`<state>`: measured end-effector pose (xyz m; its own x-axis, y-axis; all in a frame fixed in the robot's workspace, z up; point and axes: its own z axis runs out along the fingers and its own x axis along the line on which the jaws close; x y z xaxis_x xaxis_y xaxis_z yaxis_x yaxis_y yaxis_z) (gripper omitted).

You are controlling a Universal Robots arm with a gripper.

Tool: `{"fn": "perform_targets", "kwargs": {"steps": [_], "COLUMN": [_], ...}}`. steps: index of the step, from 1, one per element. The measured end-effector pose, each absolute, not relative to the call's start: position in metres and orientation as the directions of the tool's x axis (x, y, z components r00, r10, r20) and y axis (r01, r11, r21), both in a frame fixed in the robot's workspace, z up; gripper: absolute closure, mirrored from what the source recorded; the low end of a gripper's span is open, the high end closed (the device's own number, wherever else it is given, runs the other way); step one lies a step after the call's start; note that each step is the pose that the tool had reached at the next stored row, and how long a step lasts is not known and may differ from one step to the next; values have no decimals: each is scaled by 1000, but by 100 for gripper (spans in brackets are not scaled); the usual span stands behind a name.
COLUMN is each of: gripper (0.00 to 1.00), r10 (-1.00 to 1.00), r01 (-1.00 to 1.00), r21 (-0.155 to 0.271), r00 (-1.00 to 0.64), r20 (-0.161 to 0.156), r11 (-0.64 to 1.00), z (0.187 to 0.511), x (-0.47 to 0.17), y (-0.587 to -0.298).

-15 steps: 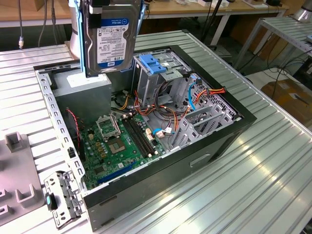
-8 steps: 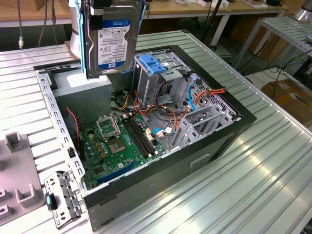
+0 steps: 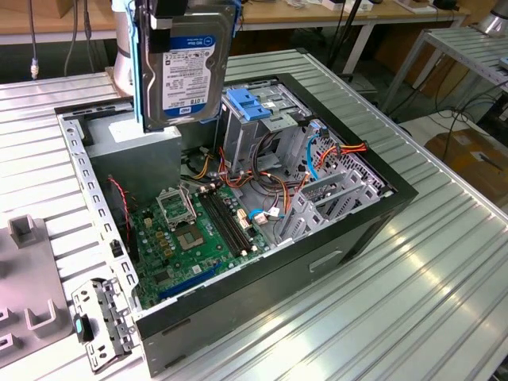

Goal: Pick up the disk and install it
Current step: 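Insert the disk into the insertion slot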

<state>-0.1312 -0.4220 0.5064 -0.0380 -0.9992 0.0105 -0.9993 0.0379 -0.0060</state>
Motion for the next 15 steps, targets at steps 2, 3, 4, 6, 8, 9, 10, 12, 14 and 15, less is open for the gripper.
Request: {"fn": "perform_targets", "kwargs": {"steps": [2, 3, 4, 6, 8, 9, 10, 12, 14, 15], "gripper": [63, 63, 63, 63, 63, 63, 63, 63, 63, 63], "r10": [-999, -999, -999, -999, -999, -999, -999, -999, -999, -999], "r01": [-999, -999, -999, -999, -999, -999, -999, -999, -999, -999], "r21": [-6, -6, -6, -6, -6, -6, -6, -6, -6, -6], "r00": [-38, -38, -38, -38, -38, -38, -38, -38, -38, -38], "r20": [10, 10, 11, 11, 11, 11, 11, 11, 11, 11], "r11": [38, 38, 38, 38, 38, 38, 38, 38, 38, 38], "z": [506, 506, 506, 506, 506, 506, 506, 506, 506, 506], "x": [-131, -131, -131, -131, -131, -131, -131, -131, -131, -131], "y": [-424, -427, -429, -432, -433, -434, -435, -437, -440, -441]}}
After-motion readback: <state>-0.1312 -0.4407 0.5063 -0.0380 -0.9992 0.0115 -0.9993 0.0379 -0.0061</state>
